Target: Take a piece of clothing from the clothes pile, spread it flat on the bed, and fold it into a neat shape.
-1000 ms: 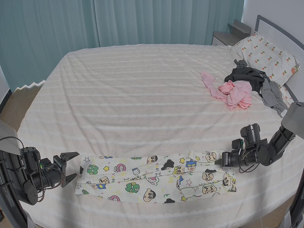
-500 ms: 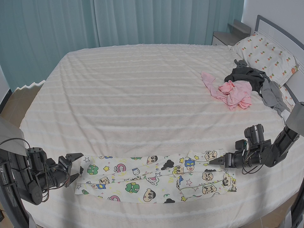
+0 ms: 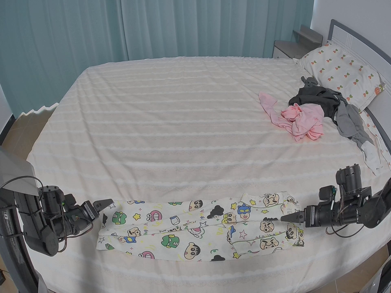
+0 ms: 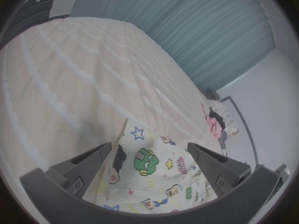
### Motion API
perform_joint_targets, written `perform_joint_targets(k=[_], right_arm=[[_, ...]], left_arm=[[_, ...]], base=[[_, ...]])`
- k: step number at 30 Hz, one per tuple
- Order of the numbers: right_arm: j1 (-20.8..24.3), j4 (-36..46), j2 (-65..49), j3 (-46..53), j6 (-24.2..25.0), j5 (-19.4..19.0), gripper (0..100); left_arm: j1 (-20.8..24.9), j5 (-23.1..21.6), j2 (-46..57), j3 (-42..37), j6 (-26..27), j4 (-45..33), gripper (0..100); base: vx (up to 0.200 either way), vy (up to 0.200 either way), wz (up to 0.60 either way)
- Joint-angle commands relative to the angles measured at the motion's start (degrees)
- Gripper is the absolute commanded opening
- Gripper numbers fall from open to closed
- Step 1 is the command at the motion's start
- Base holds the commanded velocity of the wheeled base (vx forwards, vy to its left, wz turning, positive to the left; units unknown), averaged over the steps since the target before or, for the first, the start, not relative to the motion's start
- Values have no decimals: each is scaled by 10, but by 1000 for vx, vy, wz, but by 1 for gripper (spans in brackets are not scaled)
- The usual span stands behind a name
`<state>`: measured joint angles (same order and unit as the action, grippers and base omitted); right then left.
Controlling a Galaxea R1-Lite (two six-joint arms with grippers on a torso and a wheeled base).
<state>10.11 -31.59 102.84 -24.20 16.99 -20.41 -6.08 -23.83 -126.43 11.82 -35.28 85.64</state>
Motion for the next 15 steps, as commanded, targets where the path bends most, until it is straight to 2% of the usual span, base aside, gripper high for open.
perform_joint_targets(k=[1, 6, 9, 15], right_arm=[[17, -1, -120, 76, 2, -32, 100], [22, -1, -117, 84, 1, -39, 100], [22, -1, -108, 86, 1, -40, 100], [27, -1, -106, 92, 1, -40, 100]], left_arm=[[-2, -4, -20, 80, 93, -123, 100], [-2, -56, 27, 120, 123, -242, 100], [-1, -58, 43, 147, 137, -290, 100], [-4, -58, 65, 173, 159, -328, 100]], base=[[0, 0, 0], [0, 0, 0], [0, 0, 0], [0, 0, 0]])
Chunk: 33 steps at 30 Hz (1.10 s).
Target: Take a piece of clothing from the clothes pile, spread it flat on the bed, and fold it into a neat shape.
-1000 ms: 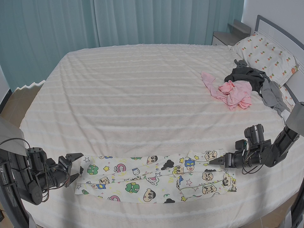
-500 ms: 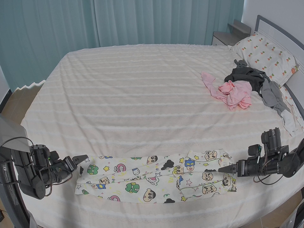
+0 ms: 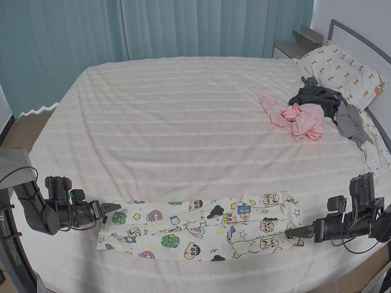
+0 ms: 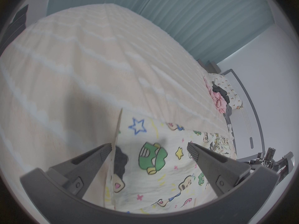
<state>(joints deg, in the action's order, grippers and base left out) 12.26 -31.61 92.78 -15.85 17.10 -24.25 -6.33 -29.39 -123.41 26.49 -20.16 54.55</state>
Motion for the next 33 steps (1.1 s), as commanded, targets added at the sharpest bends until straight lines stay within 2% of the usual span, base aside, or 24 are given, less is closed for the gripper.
perform_joint_targets(k=[1, 4, 9, 30, 31, 33], right_arm=[[6, 0, -6, 8, -1, -2, 100], [6, 0, -6, 6, -1, -2, 100], [6, 0, -5, 8, -1, -2, 100], [6, 0, -1, 14, -2, -5, 100], [6, 0, -1, 14, -2, -5, 100], [6, 0, -1, 14, -2, -5, 100]], left_arm=[[-1, -2, 39, 30, 21, -38, 100], [0, -3, 36, 37, 70, -88, 100], [0, -3, 25, 53, 115, -141, 100], [1, -5, 6, 54, 114, -140, 100], [1, -5, 8, 54, 113, -140, 0], [1, -2, 9, 54, 113, -140, 0]], base=[[0, 0, 0], [0, 0, 0], [0, 0, 0], [0, 0, 0], [0, 0, 0], [0, 0, 0]])
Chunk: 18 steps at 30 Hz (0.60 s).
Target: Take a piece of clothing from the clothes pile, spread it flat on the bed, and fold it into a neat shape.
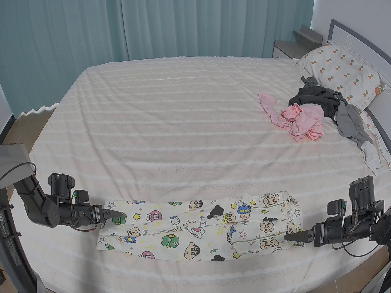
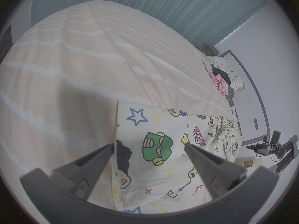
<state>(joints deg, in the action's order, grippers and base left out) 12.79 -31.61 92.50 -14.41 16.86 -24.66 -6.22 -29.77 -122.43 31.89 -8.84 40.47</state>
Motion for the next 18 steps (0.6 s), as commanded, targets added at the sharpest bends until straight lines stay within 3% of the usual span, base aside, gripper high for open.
perform_joint_targets(k=[1, 18], right_arm=[[0, 0, 2, 0, 0, 0, 100], [3, 0, 3, 2, -1, -2, 100]], left_arm=[[0, 2, -1, 0, 0, 0, 0], [-7, 3, 8, 12, -7, 0, 0]], base=[[0, 0, 0], [0, 0, 0]])
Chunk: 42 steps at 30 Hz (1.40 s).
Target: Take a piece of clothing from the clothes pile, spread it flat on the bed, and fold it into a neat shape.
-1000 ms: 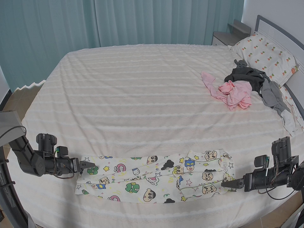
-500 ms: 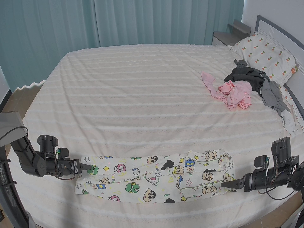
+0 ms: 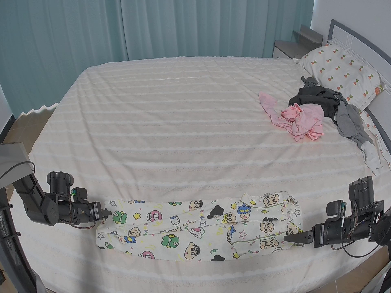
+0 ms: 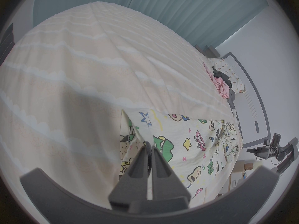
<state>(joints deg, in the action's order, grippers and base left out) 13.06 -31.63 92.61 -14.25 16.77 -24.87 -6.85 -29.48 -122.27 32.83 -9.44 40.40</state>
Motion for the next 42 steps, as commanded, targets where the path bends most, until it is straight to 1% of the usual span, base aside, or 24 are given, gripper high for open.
perform_joint_targets(k=[1, 2, 4, 7, 14, 20, 25, 30, 42], right_arm=[[0, 0, 2, 0, 0, 0, 100], [0, 0, 0, 1, -1, 0, 100], [0, 0, 0, 1, -1, 0, 100], [0, 0, 0, 1, -1, 0, 100], [0, 0, 0, 0, -1, 0, 100], [0, 0, 0, 0, -1, 0, 100], [0, 0, 0, 0, -1, 0, 100], [0, 0, 0, 0, -2, 0, 100], [0, 0, 0, 1, -2, 0, 100]], left_arm=[[-1, 0, 6, 3, -1, 0, 0], [-1, 0, 20, 17, -35, 0, 0], [-1, 0, 24, 29, -55, 0, 0], [-1, 0, 23, 39, -66, 0, 0], [-1, 1, 20, 42, -66, 0, 0], [-1, 1, 15, 63, -88, 0, 0], [-1, 12, 1, 64, -88, 0, 0], [-2, 38, -29, 72, -87, 3, 0], [0, 38, -37, 73, -89, 2, 0]], base=[[0, 0, 0], [0, 0, 0], [0, 0, 0], [0, 0, 0], [0, 0, 0], [0, 0, 0], [0, 0, 0], [0, 0, 0], [0, 0, 0]])
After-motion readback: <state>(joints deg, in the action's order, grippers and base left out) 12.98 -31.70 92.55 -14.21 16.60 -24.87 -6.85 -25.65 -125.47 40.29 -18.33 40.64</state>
